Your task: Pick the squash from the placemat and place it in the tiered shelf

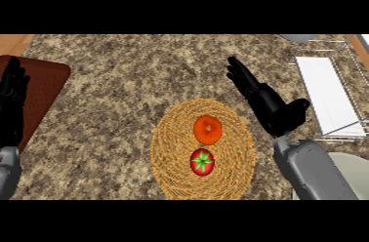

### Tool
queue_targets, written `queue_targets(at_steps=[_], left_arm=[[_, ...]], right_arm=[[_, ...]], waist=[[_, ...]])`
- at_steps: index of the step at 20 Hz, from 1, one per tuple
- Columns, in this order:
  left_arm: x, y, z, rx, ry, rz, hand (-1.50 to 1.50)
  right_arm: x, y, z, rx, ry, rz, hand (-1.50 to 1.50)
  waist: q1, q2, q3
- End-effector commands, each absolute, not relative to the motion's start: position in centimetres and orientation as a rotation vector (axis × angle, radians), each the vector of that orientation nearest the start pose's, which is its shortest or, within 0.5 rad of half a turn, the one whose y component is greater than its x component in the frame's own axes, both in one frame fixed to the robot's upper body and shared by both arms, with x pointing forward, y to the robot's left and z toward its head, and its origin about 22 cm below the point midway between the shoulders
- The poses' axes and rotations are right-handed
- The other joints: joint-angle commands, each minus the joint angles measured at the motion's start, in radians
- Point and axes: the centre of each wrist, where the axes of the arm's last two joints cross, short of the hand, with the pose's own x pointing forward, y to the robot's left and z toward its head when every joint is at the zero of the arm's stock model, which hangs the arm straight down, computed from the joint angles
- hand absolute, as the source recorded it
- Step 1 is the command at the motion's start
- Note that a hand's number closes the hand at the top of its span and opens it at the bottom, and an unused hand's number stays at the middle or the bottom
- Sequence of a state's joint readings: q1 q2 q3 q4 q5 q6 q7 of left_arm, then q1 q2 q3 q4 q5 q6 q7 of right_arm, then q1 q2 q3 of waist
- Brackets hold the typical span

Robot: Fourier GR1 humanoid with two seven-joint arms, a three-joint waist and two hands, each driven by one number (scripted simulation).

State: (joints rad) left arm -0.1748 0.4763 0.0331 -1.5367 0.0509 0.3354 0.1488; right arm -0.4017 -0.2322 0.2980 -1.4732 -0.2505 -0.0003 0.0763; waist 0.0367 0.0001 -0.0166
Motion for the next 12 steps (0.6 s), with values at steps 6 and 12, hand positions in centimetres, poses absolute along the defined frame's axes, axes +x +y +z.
queue_targets(at_steps=[6,12], left_arm=[[23.6,32.1,-0.6,0.343,-1.169,0.131,0.0],[22.8,30.8,-2.6,0.185,-1.089,0.145,0.0]], right_arm=[[30.1,-27.3,9.0,-0.564,-1.758,0.004,1.5],[24.2,-27.4,0.7,-0.749,-1.348,-0.184,-1.5]], waist=[[-0.178,-0.032,0.004],[-0.16,-0.017,0.01]])
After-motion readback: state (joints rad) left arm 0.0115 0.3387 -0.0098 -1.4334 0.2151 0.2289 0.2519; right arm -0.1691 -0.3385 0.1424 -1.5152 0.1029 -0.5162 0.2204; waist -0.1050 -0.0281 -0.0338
